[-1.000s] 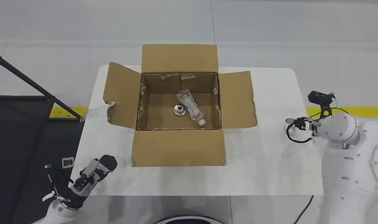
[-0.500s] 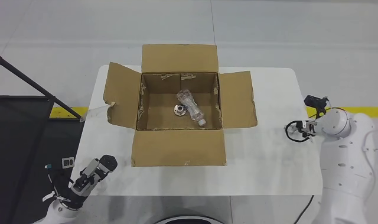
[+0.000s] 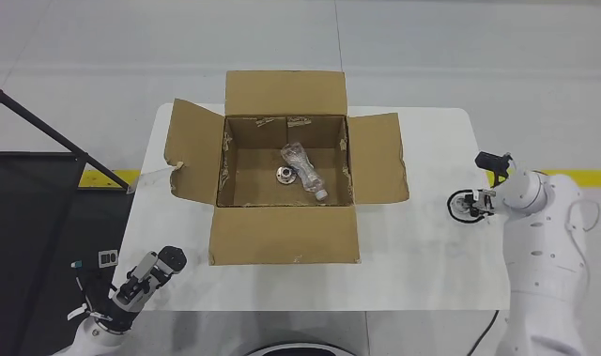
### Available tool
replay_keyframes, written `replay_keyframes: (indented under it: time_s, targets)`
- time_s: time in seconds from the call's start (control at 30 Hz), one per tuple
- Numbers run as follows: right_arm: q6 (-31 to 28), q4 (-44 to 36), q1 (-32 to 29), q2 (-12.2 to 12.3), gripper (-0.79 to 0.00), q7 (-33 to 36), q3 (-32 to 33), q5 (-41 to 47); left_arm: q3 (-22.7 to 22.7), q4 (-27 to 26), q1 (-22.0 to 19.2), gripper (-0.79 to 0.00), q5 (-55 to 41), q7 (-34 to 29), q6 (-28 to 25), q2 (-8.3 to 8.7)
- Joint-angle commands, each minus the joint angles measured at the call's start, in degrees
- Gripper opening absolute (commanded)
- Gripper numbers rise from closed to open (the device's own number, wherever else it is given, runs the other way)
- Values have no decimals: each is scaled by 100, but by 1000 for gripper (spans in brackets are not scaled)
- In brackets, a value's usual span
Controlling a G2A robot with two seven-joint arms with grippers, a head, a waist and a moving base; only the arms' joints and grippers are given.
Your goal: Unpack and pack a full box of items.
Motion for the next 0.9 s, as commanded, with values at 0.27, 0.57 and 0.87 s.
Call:
replay_keyframes:
  time_s: [0.27,0.57,0.87]
  targets:
    - [-23,329,198,48,-785,-46,-167,69,0,0,0,0,0,0,0,0]
    - [206,-580,56,86,-785,-92,-219,180,0,0,0,0,0,0,0,0]
    - [777,-3072,-417,44,-785,68,-696,114,0,0,0,0,0,0,0,0]
